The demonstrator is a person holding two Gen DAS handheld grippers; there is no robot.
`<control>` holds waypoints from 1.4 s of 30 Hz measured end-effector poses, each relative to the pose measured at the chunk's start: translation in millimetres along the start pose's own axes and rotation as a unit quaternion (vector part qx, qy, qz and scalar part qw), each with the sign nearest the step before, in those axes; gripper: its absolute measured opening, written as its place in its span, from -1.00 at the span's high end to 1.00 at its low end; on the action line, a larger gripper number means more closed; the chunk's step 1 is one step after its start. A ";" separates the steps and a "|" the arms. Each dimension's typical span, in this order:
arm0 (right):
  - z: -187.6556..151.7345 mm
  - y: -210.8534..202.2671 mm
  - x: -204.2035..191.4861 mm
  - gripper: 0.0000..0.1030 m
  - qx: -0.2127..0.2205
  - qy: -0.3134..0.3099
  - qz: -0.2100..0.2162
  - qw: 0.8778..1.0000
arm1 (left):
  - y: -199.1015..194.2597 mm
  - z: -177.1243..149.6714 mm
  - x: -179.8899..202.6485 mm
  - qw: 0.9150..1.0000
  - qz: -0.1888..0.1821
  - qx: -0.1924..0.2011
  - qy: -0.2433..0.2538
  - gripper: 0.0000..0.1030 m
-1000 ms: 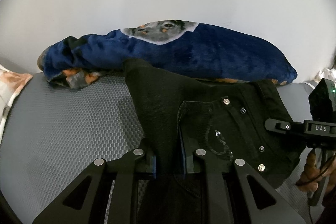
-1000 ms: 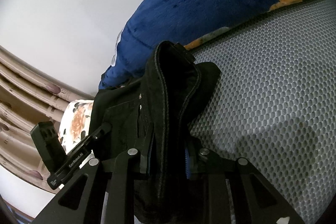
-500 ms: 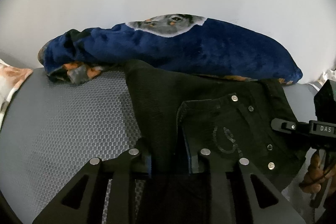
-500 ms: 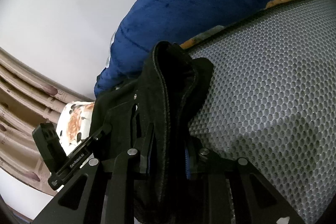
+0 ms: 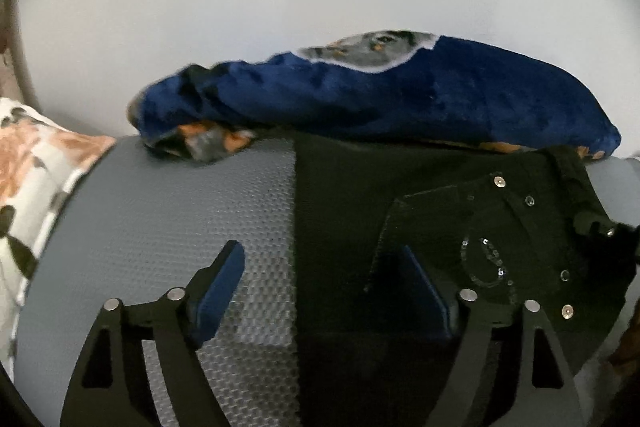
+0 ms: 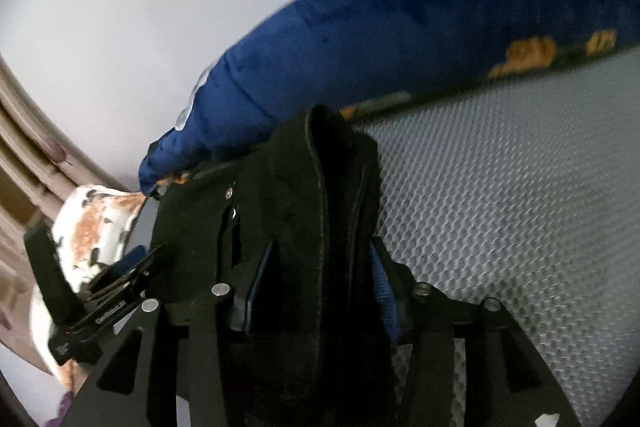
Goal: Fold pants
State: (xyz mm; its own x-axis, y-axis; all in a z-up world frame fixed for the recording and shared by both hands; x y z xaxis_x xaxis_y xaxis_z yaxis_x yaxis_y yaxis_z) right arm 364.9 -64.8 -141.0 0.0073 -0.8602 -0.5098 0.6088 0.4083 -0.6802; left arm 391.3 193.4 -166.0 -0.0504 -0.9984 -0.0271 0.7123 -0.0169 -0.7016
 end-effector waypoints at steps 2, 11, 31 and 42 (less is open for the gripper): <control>3.8 -12.2 -6.4 0.10 0.024 -0.009 -0.004 1.000 | -4.2 -0.8 -1.5 1.000 0.008 0.004 0.000 -0.65; -13.1 -57.0 -59.2 -0.21 0.064 -0.065 -0.008 0.996 | -36.2 -4.1 -4.2 0.999 0.028 0.025 -0.008 -0.70; -61.6 -97.7 -113.1 -0.28 0.035 -0.071 0.030 0.996 | -149.5 -7.5 -11.5 0.996 0.041 0.076 -0.019 -0.88; -62.7 -123.9 -125.7 -0.29 0.047 -0.081 0.036 0.995 | -179.8 -5.1 -11.6 0.995 0.033 0.086 -0.032 -0.92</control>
State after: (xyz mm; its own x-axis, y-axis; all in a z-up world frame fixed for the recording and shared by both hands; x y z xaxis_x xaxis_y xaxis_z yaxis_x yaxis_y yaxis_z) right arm 238.8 11.9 -25.7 0.1760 -0.8709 -0.4589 0.6743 0.4462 -0.5884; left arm 260.3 208.4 -43.2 0.0412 -0.9990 -0.0190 0.8223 0.0447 -0.5673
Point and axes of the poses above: each gripper's, at about its wrist camera, not at the fingertips, and y roughly the way its jaws point, x to its right, z to its top, the point moved 6 cm from there along y, roughly the way its jaws point, and after that the axes turned 3 degrees about -x, right-handed, at the moved point
